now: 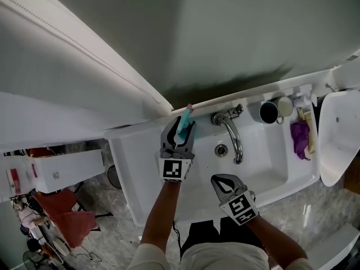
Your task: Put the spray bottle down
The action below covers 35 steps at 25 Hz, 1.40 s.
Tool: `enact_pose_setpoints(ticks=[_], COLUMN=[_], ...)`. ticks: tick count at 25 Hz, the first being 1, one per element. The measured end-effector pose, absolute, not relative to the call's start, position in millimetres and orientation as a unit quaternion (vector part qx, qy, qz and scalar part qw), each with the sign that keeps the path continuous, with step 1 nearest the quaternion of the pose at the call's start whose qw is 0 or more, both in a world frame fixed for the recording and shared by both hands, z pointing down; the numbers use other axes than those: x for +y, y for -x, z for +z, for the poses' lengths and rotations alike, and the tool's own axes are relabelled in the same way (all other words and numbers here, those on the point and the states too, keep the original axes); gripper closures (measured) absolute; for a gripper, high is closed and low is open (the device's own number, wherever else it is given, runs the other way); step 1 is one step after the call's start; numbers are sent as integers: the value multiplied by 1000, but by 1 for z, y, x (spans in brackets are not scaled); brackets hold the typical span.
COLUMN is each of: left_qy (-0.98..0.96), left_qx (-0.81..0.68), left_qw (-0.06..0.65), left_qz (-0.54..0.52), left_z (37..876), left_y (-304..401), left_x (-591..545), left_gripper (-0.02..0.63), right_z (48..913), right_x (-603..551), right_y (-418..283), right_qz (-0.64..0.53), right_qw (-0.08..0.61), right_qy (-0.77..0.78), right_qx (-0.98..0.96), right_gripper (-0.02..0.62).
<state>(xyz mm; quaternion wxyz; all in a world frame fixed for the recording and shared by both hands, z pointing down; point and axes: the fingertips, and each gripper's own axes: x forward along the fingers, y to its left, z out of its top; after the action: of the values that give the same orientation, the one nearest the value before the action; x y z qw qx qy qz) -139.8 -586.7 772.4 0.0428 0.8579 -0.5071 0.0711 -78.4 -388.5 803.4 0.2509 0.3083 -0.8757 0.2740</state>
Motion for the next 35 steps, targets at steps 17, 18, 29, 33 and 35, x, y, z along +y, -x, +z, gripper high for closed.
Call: enact_pose_setpoints(ticks=[17,18,29,33,35], left_qy=[-869,-870,-875,-877,-877], left_qx=[-482,-480,-463,-461,-461], left_qw=[52,54,65,60,58], left_qz=[100,102,127,126,125], left_z=[775,776,777,760,752], left_y=[141,141,139,139,139], left_x=[-577,-577,-575,-568,-564], left_gripper=[393,388,331,322,322], right_z=[798,797,785,771,763], right_x=[-391,-391,-395,-396,-395], right_y=[84,84,84,84,84], right_qz=[277,278,275,268,263], right_qw=[241,240,234,226,224], right_qy=[-328,-330,-343,-349,-351], right_qx=[-870,-869,-867,-869,-870], right_gripper=[584,584,584,584,584])
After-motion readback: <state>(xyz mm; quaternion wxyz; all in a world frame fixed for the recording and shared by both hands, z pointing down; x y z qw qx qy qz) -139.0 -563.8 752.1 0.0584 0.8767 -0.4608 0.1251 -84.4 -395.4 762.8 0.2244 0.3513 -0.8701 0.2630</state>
